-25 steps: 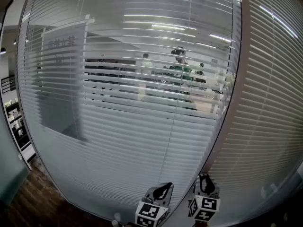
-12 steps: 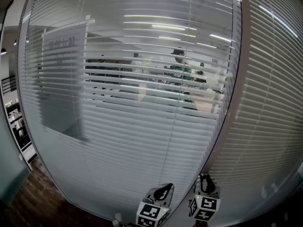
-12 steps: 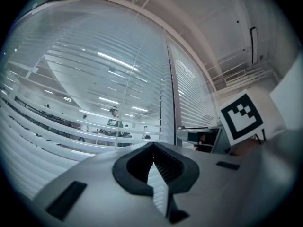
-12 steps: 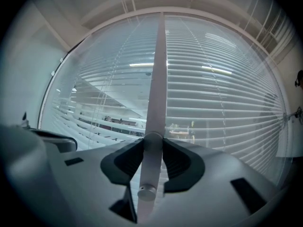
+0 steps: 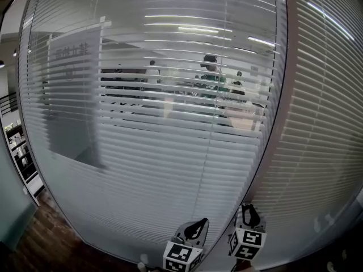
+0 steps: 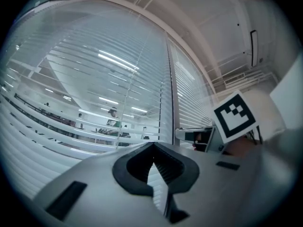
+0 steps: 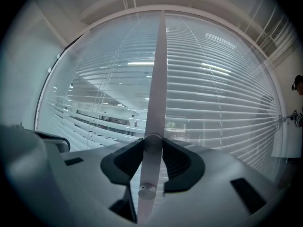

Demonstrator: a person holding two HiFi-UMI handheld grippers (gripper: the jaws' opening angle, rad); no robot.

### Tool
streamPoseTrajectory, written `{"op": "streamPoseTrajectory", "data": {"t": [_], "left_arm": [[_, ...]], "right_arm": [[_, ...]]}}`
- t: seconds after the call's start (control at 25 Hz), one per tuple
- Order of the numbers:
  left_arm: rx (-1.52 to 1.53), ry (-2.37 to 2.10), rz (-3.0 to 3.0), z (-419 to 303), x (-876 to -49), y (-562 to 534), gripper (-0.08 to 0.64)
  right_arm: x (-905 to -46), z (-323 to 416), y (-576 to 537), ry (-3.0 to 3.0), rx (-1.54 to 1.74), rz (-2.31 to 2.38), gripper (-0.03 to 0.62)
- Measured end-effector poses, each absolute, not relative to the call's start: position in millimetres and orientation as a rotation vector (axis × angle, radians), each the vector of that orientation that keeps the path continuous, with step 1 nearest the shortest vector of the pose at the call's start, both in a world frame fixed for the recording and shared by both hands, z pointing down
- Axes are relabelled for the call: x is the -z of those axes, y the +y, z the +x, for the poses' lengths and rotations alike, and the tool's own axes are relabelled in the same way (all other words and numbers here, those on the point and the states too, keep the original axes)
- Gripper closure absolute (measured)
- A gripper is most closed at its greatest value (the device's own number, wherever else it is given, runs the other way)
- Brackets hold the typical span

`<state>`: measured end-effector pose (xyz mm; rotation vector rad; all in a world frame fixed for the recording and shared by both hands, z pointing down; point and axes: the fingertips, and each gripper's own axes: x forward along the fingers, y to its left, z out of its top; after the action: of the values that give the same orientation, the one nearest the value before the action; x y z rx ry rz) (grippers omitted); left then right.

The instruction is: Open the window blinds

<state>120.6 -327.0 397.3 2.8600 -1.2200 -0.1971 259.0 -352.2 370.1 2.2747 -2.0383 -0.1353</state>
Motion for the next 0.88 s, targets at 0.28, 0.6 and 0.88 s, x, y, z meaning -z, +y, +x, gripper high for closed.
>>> {"op": "streamPoseTrajectory", "data": {"t": [0.28,0.6,0.88], "left_arm": [[0.202,-1.233,2.845,114.3,-397.6,-328.0,0.56],[0.195,-1.223,2.854,118.4,-399.0,-327.1,0.56],[0.173,-1.234,2.846,117.3,-402.0,-328.4,0.558]], "right_arm": [[-367.9,261.6,-354.2,-2.046,0.133,2.277,0.46],[-368.4,260.9,-355.1,-2.055,0.129,2.274,0.46],[-368.8,261.5,-355.3,-2.059,0.128,2.275,0.46]]}}
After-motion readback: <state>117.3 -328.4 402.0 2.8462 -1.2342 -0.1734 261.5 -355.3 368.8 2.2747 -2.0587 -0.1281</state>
